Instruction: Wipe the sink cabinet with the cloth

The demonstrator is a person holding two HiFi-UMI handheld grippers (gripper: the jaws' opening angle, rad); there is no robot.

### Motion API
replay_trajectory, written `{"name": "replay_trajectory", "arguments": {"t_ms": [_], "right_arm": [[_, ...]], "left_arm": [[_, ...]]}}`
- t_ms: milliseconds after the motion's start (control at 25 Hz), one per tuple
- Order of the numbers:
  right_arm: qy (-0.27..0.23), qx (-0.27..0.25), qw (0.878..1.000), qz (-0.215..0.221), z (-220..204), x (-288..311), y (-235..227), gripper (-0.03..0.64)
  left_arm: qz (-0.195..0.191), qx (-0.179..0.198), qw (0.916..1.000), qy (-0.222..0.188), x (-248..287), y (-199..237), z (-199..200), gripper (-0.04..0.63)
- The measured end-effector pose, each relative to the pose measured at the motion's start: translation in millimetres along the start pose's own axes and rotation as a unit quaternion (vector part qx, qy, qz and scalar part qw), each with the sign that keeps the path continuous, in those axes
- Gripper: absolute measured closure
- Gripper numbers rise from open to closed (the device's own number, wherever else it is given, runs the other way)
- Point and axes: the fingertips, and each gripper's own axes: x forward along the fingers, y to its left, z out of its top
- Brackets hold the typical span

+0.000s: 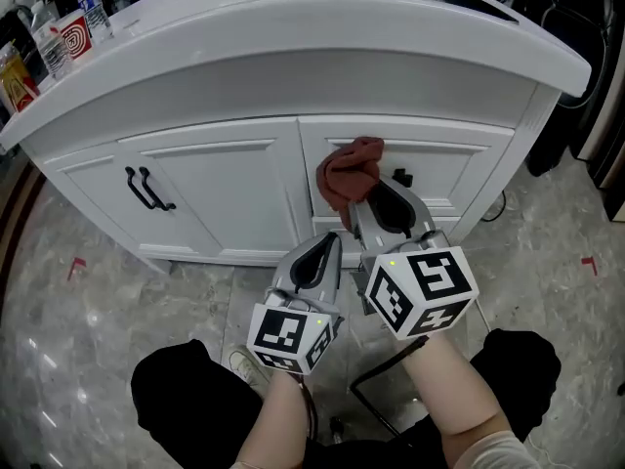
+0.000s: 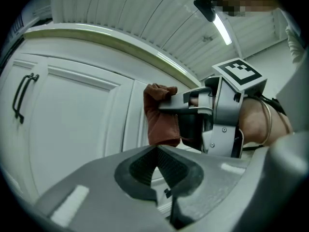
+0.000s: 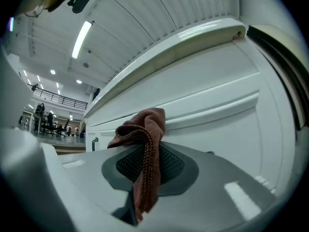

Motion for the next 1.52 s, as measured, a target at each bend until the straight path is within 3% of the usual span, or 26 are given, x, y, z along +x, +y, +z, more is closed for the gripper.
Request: {"name": "replay_trajectory", "arguments": {"t_ms": [160, 400, 840, 1120, 1320, 1520], "right_arm": [[0.028, 0.012, 0.999, 0.032, -30, 19, 25, 0.528], [0.035, 0.02, 0.999, 0.014, -52, 31, 15, 0.528], [0.033, 0.064, 0.996, -0.061, -54, 6, -42, 0.528], [0.009, 0.037, 0.996, -0.077, -25, -21, -54, 0.529], [0.005, 0.049, 0.994, -0.096, -20, -36, -71, 0.528], [0.0, 0.027, 0.994, -0.109, -17, -40, -82, 0.525]], "left_arm": [[0.021, -0.009, 0.9997, -0.01, -12, 20, 5, 0.595], [0.036, -0.008, 0.9993, -0.007, -13, 32, -1, 0.595], [0.004, -0.011, 0.9999, 0.005, 6, 7, -13, 0.595], [-0.016, -0.017, 0.9997, 0.002, 19, -11, -13, 0.595], [-0.04, -0.018, 0.999, 0.007, 31, -32, -16, 0.595], [-0.047, -0.02, 0.9986, 0.009, 37, -39, -20, 0.595]]}}
